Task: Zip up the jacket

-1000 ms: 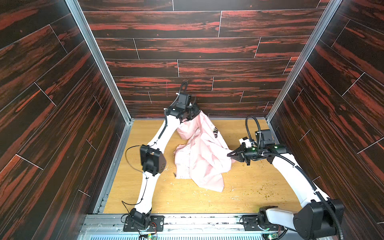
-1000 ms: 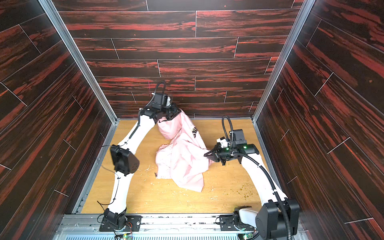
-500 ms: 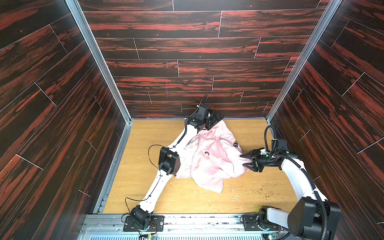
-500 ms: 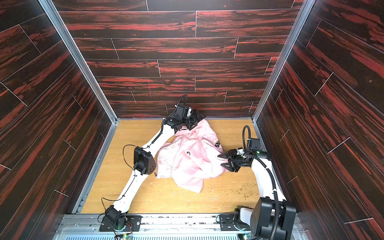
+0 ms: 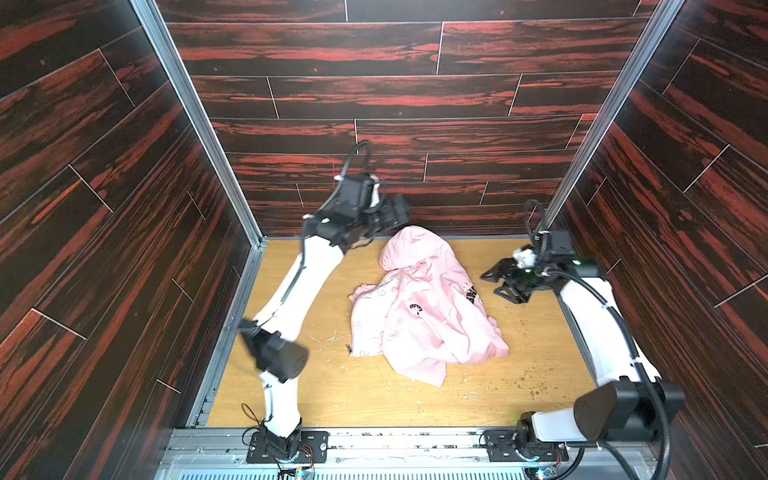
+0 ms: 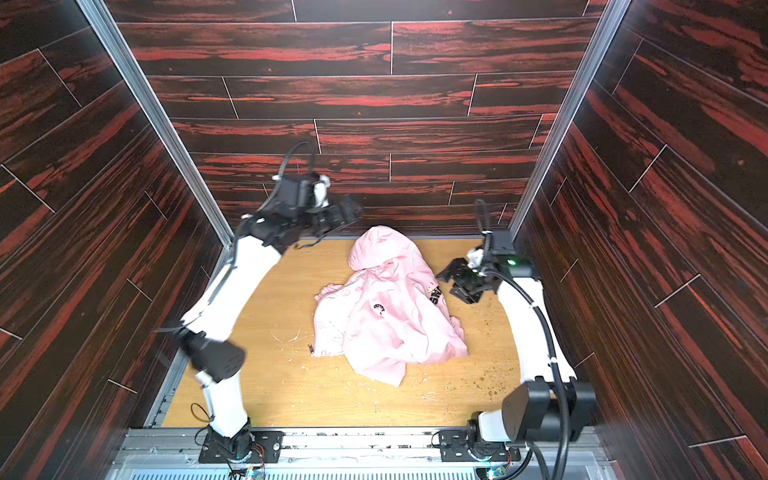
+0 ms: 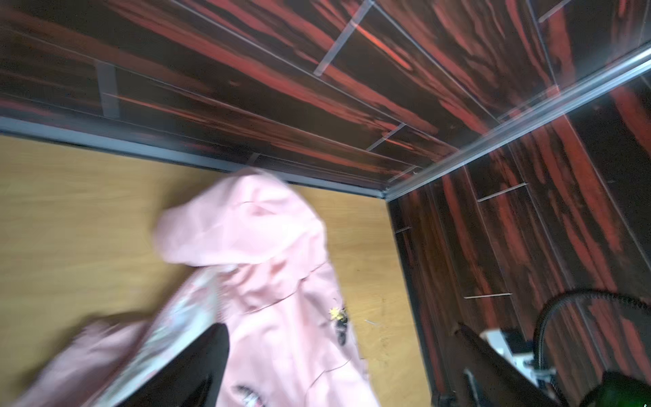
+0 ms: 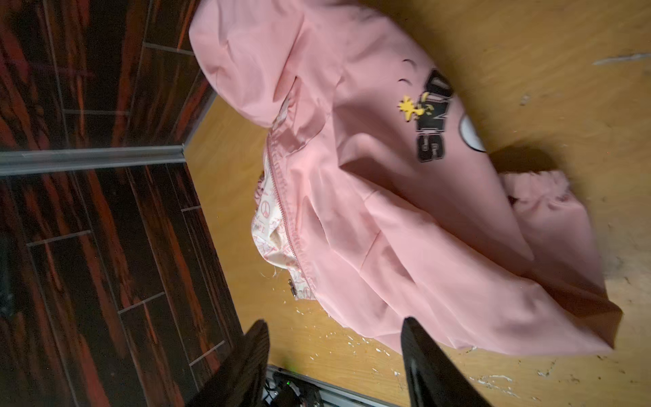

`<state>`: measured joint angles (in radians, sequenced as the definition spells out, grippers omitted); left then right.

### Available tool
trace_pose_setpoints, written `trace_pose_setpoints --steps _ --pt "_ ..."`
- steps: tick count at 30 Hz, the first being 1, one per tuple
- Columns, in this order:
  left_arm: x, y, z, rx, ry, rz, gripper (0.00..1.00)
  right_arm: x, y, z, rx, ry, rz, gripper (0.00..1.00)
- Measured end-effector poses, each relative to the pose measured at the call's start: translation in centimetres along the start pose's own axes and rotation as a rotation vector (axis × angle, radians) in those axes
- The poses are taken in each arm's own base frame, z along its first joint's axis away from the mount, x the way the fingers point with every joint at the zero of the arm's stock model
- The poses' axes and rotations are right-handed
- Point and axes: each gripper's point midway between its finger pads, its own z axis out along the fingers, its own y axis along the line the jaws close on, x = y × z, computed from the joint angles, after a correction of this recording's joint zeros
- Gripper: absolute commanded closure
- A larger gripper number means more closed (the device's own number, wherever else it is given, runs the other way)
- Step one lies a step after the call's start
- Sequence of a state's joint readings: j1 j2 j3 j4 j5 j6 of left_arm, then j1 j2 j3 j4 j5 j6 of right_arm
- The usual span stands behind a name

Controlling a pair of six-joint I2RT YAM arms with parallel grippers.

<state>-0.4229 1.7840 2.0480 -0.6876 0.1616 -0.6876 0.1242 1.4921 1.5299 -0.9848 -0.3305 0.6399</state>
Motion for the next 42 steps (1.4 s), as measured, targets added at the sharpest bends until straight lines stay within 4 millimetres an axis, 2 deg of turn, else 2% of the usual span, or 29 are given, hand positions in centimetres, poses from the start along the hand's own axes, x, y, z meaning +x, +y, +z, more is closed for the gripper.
trace_pose_setpoints --steps 2,4,6,8,10,13,18,25,31,33,39,41,42 --pt "2.0 4.6 -1.4 -0.089 0.024 -0.042 0.01 0.1 2.0 1.9 0.019 0.027 -0.076 0.32" --pt "5.1 9.7 -1.4 -0.188 0.081 -0.101 0.02 0.0 3.7 3.7 0.034 0.042 -0.139 0.32" --pt "9.3 14.3 -0.4 -0.273 0.168 -0.164 0.04 -0.2 5.3 5.5 0.044 0.056 -0.192 0.33" --pt "14.0 17.2 0.6 -0.318 0.271 -0.213 0.05 -0.6 6.5 8.3 0.060 0.069 -0.236 0.34" --pt "17.7 18.3 1.0 -0.334 0.357 -0.251 0.06 -1.1 7.0 10.7 0.070 0.081 -0.248 0.36" --pt "20.2 18.1 1.5 -0.306 0.406 -0.289 0.06 -2.0 7.0 14.2 0.068 0.096 -0.223 0.37" --pt "21.6 17.0 2.3 -0.249 0.415 -0.323 0.07 -3.3 7.2 19.7 0.006 0.117 -0.114 0.37" --pt "21.0 15.7 1.6 -0.205 0.379 -0.336 0.07 -4.7 7.8 25.3 -0.090 0.119 0.033 0.36" --pt "19.8 14.5 -0.2 -0.173 0.335 -0.330 0.08 -7.2 9.0 28.4 -0.156 0.087 0.100 0.36" --pt "19.7 14.3 -0.8 -0.171 0.324 -0.330 0.08 -8.1 9.5 29.2 -0.178 0.073 0.117 0.42" --pt "20.1 14.8 -3.2 -0.195 0.303 -0.334 0.10 -10.6 9.8 30.9 -0.244 0.052 0.188 0.90" --pt "20.3 15.0 -3.8 -0.204 0.296 -0.336 0.11 -11.2 9.6 30.9 -0.260 0.055 0.217 0.99" --pt "20.4 15.2 -4.1 -0.208 0.290 -0.337 0.12 -11.4 9.7 30.7 -0.271 0.056 0.227 1.00"
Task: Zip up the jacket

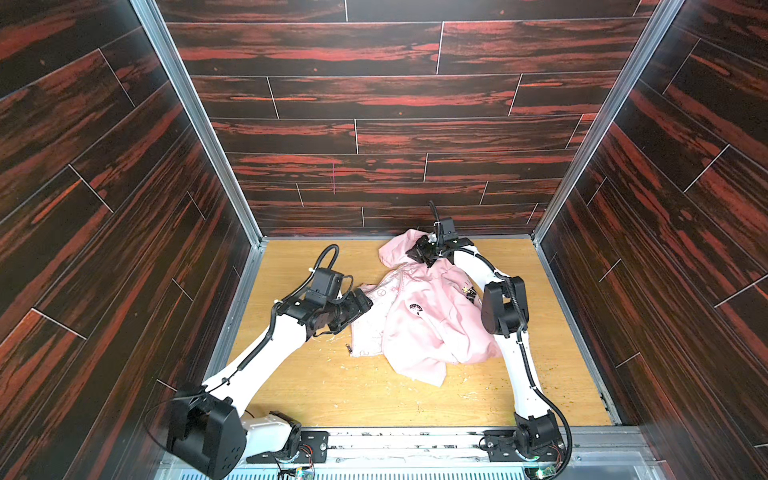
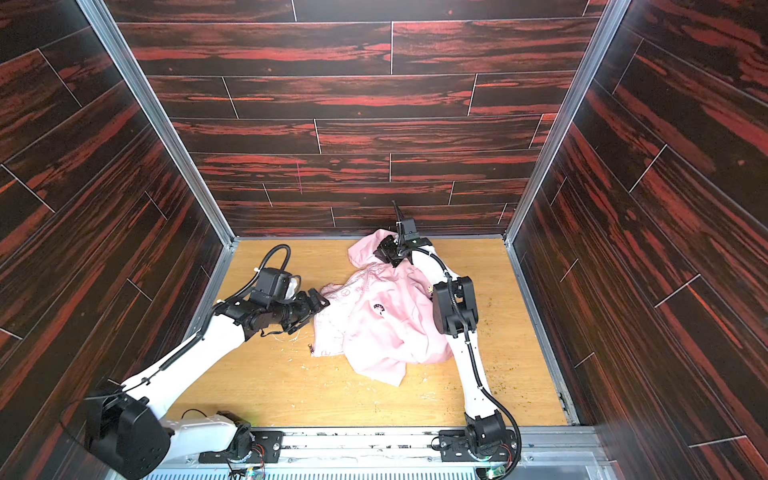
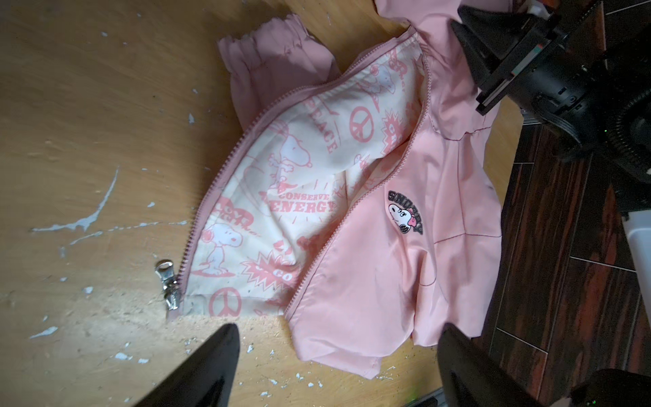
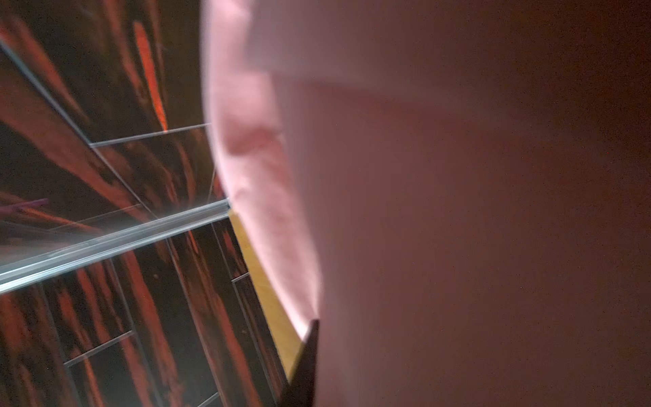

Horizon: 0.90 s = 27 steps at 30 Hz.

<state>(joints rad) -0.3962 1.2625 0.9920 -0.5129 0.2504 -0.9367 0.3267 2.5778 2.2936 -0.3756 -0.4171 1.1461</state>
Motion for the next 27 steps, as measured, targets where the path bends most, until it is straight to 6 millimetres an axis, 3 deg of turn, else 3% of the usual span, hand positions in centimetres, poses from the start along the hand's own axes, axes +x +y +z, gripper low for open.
trace_pose_setpoints --steps 6,10,13,17,21,23,27 --pt "0.3 0.9 0.0 -0.019 -0.007 -0.017 0.14 -0.9 1.3 -1.2 -0.079 0.019 0.007 1.00" --pt "0.1 1.0 0.2 -0.021 -0.013 -0.016 0.15 -0.2 1.6 -4.2 -0.118 0.040 0.036 1.00" --pt "0.2 1.4 0.9 -0.041 -0.003 -0.021 0.16 -0.4 2.6 -9.1 -0.188 0.019 0.067 1.00" --pt "0.1 1.8 1.5 -0.059 0.001 -0.024 0.16 -2.7 3.6 -17.4 -0.313 -0.071 0.101 1.00" --pt "-0.1 1.6 1.5 -0.053 -0.010 -0.022 0.17 -5.5 2.2 -24.7 -0.404 -0.174 0.141 1.00" --pt "-0.2 1.6 1.5 -0.052 -0.016 -0.021 0.17 -6.5 0.6 -27.0 -0.419 -0.210 0.172 0.91" --pt "-0.3 1.5 1.5 -0.052 -0.022 -0.019 0.14 -8.4 -3.0 -29.3 -0.399 -0.249 0.247 0.62"
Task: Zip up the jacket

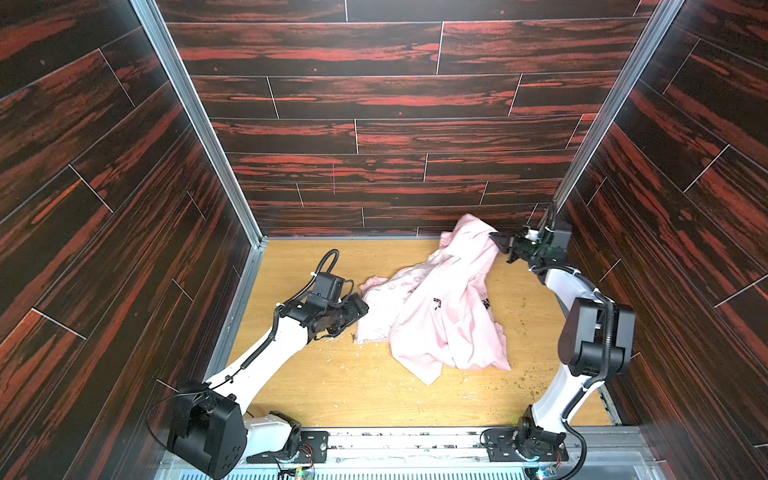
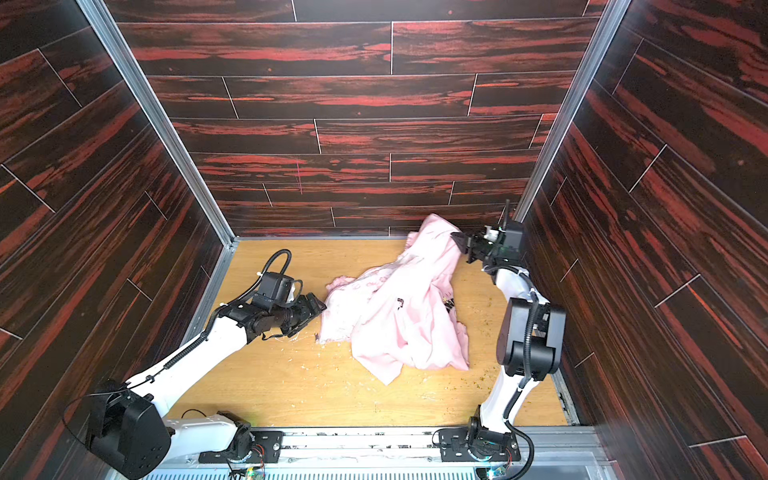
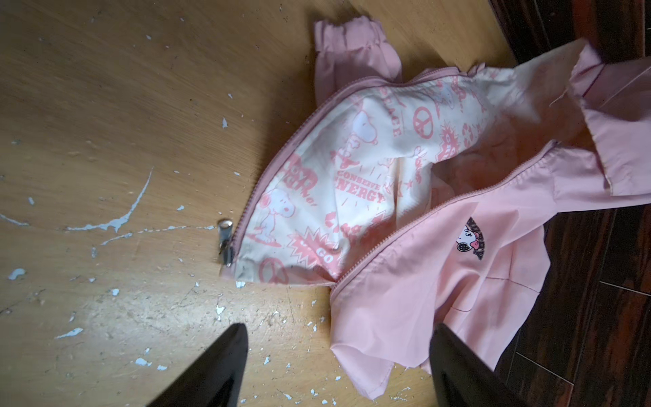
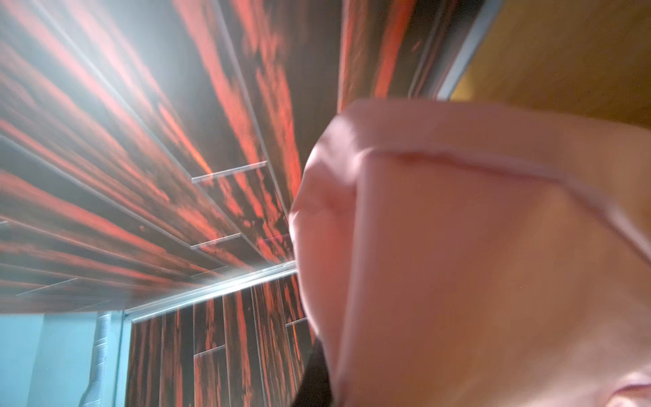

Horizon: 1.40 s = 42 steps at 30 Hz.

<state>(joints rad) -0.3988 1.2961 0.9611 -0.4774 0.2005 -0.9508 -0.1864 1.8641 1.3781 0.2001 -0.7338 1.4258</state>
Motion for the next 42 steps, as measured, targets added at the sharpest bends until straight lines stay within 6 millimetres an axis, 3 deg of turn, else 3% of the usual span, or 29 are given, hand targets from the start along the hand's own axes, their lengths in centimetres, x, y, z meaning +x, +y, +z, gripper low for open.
trace_pose_setpoints --steps 4,8,11,15,18,21,25,27,30,34,42 --pt "-0.1 0.1 0.0 -0.005 -0.006 0.003 0.10 -1.5 -1.4 -1.5 0.037 -0.025 0.039 0.49" --pt "-0.1 0.4 0.0 -0.023 -0.013 0.017 0.05 -1.7 -2.4 -1.9 0.085 -0.034 0.045 0.37" --pt "-0.2 0.5 -0.2 -0.039 -0.014 0.039 0.03 -1.5 -2.7 -1.9 0.140 -0.039 0.020 0.34" --pt "-0.8 0.2 0.2 -0.065 -0.006 0.088 0.03 -0.3 -1.7 -1.6 0.225 -0.033 -0.067 0.35" --pt "-1.2 0.5 1.6 -0.109 0.020 0.134 0.03 2.6 -1.2 -0.3 0.303 0.016 -0.178 0.37" --pt "-1.1 1.7 3.5 -0.166 0.067 0.172 0.04 7.8 -2.8 1.3 0.404 0.119 -0.279 0.37" --pt "-1.5 3.9 6.0 -0.230 0.127 0.204 0.05 15.3 -7.8 1.9 0.553 0.288 -0.363 0.39" --pt "-2.0 4.2 6.9 -0.232 0.144 0.221 0.05 18.4 -10.8 1.0 0.628 0.367 -0.380 0.40" --pt "-2.9 3.7 8.2 -0.203 0.157 0.248 0.05 21.5 -14.2 -0.8 0.709 0.445 -0.383 0.42" --pt "-4.1 2.9 10.4 -0.142 0.167 0.273 0.05 23.7 -17.2 -3.2 0.789 0.489 -0.373 0.45" --pt "-3.8 2.5 14.1 -0.041 0.240 0.287 0.07 23.8 -19.5 -5.1 0.858 0.474 -0.359 0.50"
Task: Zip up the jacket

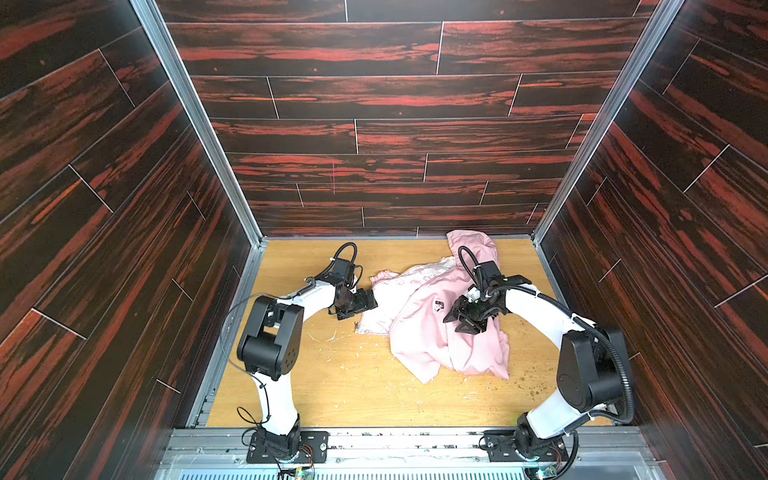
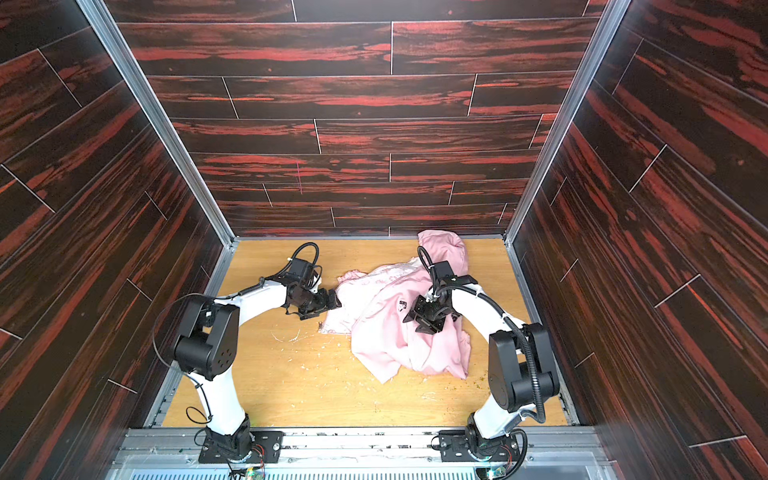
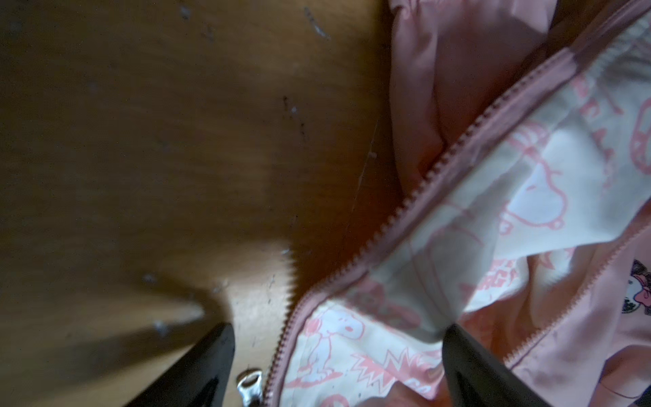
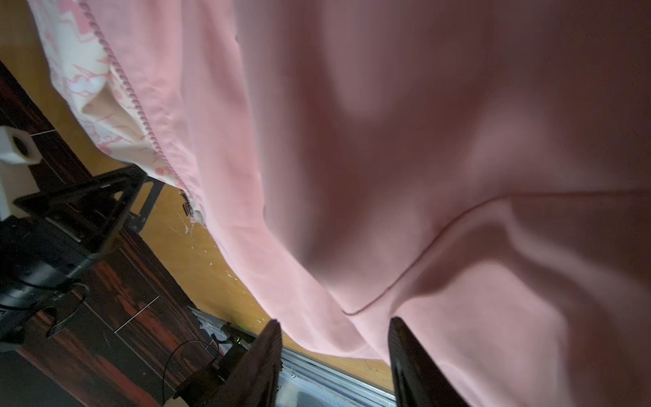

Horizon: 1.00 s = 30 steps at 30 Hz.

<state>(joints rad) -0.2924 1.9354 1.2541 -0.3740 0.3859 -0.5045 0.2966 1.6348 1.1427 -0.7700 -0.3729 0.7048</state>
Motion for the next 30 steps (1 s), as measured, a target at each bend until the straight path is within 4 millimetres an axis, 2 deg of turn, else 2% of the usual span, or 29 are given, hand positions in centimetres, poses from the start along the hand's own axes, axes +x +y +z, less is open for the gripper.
trace_pose_setpoints --steps 2,4,10,13,17,20,25,30 --pt "-0.7 -0.8 0.3 0.044 -0.007 0.014 0.12 0.1 -0.2 0.1 0.006 0.003 0.007 0.52" --pt "-1.0 -1.6 0.7 0.090 -0.002 0.019 0.23 0.1 -0.4 0.3 0.007 0.003 0.014 0.53" --pt "-0.3 -3.3 1.3 0.206 0.051 0.012 0.67 -0.1 -0.5 0.6 0.001 -0.005 0.033 0.56" --pt "0.2 -4.0 1.2 0.234 0.071 0.026 0.99 -0.5 -0.6 0.8 -0.003 -0.011 0.045 0.58" --pt "0.5 -4.6 0.0 0.236 0.073 0.026 1.00 -1.4 -1.5 1.3 -0.003 -0.018 0.077 0.60" --pt "0.3 -5.5 -2.4 0.238 0.039 0.038 1.00 -2.0 -2.6 1.7 0.007 -0.015 0.110 0.61" --pt "-0.9 -6.0 -7.9 0.200 -0.067 0.041 1.00 -2.9 -3.6 2.6 0.024 -0.003 0.136 0.63" --pt "-2.6 -4.4 -14.1 0.110 -0.203 0.000 1.00 -4.0 -3.5 3.0 0.027 0.001 0.142 0.63"
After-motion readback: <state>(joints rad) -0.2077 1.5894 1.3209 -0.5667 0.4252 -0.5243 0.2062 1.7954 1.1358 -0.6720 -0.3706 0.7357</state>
